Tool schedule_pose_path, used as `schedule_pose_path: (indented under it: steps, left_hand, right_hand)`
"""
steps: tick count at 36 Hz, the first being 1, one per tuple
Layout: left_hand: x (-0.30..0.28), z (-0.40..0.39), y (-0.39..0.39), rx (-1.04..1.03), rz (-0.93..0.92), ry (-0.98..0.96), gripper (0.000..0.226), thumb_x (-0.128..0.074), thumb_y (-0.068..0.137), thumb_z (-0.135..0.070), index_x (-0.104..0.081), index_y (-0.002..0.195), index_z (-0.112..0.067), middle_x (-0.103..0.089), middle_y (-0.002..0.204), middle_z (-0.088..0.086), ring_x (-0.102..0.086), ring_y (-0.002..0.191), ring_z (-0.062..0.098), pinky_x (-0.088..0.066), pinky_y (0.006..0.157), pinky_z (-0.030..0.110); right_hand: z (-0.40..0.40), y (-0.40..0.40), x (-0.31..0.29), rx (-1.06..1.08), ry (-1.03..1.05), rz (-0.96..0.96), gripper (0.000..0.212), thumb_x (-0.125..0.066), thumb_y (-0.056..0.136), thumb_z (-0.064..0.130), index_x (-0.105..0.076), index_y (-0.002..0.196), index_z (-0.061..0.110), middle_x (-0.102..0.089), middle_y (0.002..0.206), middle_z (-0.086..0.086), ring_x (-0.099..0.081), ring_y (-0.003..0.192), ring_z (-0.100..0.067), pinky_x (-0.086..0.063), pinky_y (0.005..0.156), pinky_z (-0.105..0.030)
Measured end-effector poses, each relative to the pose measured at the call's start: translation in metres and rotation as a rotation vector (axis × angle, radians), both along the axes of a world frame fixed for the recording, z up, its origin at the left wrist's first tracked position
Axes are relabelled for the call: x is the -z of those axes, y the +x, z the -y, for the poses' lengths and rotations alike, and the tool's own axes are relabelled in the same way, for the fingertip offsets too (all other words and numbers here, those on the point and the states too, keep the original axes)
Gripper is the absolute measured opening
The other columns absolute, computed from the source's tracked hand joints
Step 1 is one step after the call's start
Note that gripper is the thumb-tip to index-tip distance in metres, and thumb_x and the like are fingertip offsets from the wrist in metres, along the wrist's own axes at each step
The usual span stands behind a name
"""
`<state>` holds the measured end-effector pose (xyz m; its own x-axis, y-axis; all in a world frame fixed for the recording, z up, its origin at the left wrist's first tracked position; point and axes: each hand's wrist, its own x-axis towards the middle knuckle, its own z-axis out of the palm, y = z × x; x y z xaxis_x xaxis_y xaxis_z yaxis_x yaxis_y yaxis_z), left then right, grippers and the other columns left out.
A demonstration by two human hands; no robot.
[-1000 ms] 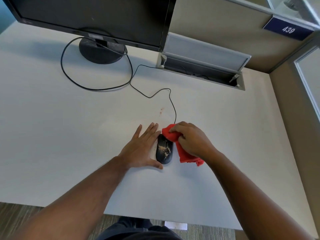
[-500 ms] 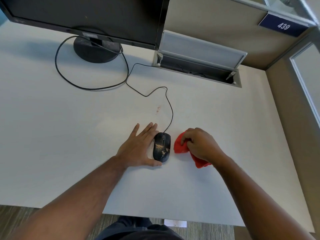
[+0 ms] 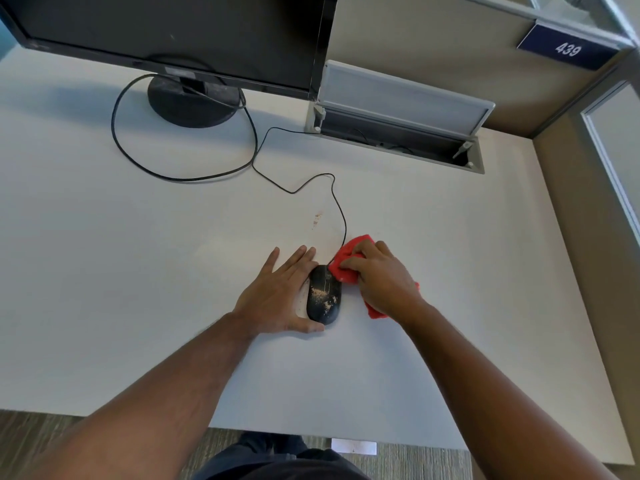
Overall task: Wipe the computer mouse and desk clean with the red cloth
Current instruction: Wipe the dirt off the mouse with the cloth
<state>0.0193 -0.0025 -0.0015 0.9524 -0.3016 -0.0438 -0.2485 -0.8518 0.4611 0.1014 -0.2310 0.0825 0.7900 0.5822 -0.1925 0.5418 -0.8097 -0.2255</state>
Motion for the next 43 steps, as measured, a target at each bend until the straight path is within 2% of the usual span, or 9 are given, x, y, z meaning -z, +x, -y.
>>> schedule_pose_path:
  steps: [6,10,14,18,25,27,30,38,43]
  left_hand:
    - [0.001,0.000,0.001,0.002,0.003,0.012,0.130,-0.061,0.066,-0.096,-0.024,0.163,-0.018,-0.011,0.178,-0.002,0.007,0.163,0.007,0.005,0.132,0.051]
    - [0.001,0.000,0.000,0.008,0.013,0.016,0.132,-0.059,0.068,-0.096,-0.021,0.165,-0.017,-0.010,0.178,0.000,0.006,0.164,0.010,0.002,0.132,0.054]
    - [0.001,0.000,-0.001,0.010,0.006,0.000,0.132,-0.060,0.068,-0.096,-0.018,0.166,-0.018,-0.009,0.178,-0.002,0.007,0.163,0.009,0.004,0.132,0.053]
    - [0.001,0.000,-0.001,0.000,0.005,0.006,0.131,-0.061,0.066,-0.096,-0.025,0.164,-0.016,-0.009,0.178,-0.003,0.008,0.163,0.006,0.006,0.132,0.050]
    - [0.003,0.000,0.000,-0.001,0.015,-0.006,0.130,-0.062,0.065,-0.096,-0.026,0.163,-0.018,-0.013,0.178,-0.002,0.005,0.163,0.007,0.004,0.132,0.053]
    - [0.002,0.000,0.000,0.000,0.002,-0.004,0.130,-0.061,0.066,-0.097,-0.024,0.163,-0.018,-0.013,0.178,-0.002,0.005,0.163,0.008,0.003,0.132,0.053]
    - [0.001,0.000,0.001,0.005,-0.004,0.004,0.133,-0.058,0.067,-0.097,-0.019,0.166,-0.019,-0.011,0.178,-0.002,0.005,0.163,0.008,0.004,0.132,0.053]
    - [-0.001,0.001,0.000,0.002,-0.017,-0.004,0.135,-0.062,0.067,-0.095,-0.015,0.168,-0.019,-0.010,0.178,-0.003,0.007,0.163,0.007,0.004,0.132,0.053]
    - [-0.001,0.000,0.000,-0.005,-0.014,-0.015,0.131,-0.063,0.064,-0.095,-0.025,0.163,-0.018,-0.012,0.178,-0.003,0.006,0.163,0.005,0.005,0.132,0.051]
  right_hand:
    - [0.000,-0.008,0.000,0.255,0.159,0.021,0.032,-0.050,0.095,0.016,-0.069,0.116,0.031,-0.055,0.124,0.007,-0.045,0.114,-0.016,-0.039,0.084,-0.030]
    - [-0.010,-0.023,-0.003,0.093,0.288,0.028,0.034,-0.050,0.091,0.012,-0.072,0.114,0.026,-0.057,0.124,0.007,-0.046,0.113,-0.017,-0.042,0.086,-0.030]
    - [-0.009,-0.027,0.005,0.021,0.193,-0.019,0.035,-0.053,0.093,0.009,-0.070,0.119,0.026,-0.057,0.127,0.006,-0.047,0.111,-0.018,-0.044,0.084,-0.031]
    - [-0.003,-0.013,0.001,0.174,0.059,0.027,0.022,-0.049,0.092,0.012,-0.066,0.092,0.027,-0.061,0.106,0.007,-0.050,0.101,-0.019,-0.039,0.074,-0.033]
    - [-0.010,-0.009,-0.006,0.362,0.354,-0.035,0.019,-0.054,0.091,0.048,-0.058,0.087,0.030,-0.054,0.108,0.010,-0.050,0.099,-0.014,-0.037,0.072,-0.019]
    - [-0.018,-0.011,-0.004,0.312,0.334,-0.038,0.029,-0.064,0.084,0.058,-0.057,0.091,0.030,-0.049,0.117,0.011,-0.044,0.104,-0.009,-0.037,0.076,-0.016]
    - [-0.028,-0.018,0.006,0.197,0.259,-0.075,0.021,-0.069,0.086,0.038,-0.056,0.099,0.026,-0.050,0.126,0.004,-0.043,0.110,-0.013,-0.038,0.082,-0.023]
    - [-0.014,-0.006,-0.001,-0.007,0.154,-0.162,0.044,-0.062,0.083,0.018,-0.052,0.123,0.033,-0.061,0.112,0.010,-0.047,0.099,-0.016,-0.041,0.076,-0.030]
    - [0.001,0.015,-0.014,-0.066,-0.157,-0.129,0.019,-0.062,0.081,0.020,-0.068,0.097,0.027,-0.059,0.096,0.012,-0.051,0.095,-0.015,-0.045,0.075,-0.032]
